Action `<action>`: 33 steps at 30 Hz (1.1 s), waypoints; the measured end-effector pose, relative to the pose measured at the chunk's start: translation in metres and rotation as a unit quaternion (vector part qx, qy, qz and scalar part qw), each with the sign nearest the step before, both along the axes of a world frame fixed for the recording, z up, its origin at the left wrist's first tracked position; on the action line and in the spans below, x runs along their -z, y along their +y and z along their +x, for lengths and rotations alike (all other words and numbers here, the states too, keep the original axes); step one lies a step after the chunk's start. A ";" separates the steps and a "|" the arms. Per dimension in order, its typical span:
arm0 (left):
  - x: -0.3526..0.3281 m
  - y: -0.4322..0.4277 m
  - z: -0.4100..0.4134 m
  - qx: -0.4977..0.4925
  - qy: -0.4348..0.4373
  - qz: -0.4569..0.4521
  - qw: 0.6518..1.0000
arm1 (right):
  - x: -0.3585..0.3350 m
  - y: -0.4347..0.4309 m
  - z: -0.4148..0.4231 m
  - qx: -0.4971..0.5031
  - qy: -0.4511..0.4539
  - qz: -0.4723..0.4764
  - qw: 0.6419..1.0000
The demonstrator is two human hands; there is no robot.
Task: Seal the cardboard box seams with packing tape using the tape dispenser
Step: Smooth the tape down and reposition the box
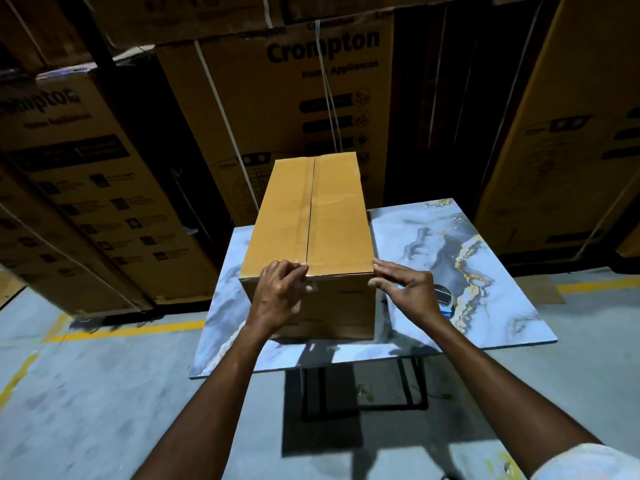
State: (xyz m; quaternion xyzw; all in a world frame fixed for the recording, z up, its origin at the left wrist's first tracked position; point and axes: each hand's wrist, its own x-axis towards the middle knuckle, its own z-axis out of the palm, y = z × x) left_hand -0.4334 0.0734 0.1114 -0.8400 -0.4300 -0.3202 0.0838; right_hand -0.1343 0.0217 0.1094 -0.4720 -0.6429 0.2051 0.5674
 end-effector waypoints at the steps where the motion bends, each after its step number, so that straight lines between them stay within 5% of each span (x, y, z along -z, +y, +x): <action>1: -0.002 -0.004 0.003 -0.009 0.000 0.004 1.000 | -0.002 -0.001 0.002 0.000 0.033 -0.022 0.999; 13: -0.015 -0.022 0.127 -0.039 -0.034 -0.036 0.998 | 0.028 0.020 -0.002 0.000 0.176 -0.093 0.980; 25: 0.000 -0.025 0.143 -0.085 -0.039 0.006 0.996 | 0.059 0.016 -0.008 0.016 -0.020 0.004 1.000; 33: -0.001 -0.018 0.132 -0.038 0.025 0.035 0.998 | 0.057 0.008 0.008 -0.024 -0.023 -0.009 0.999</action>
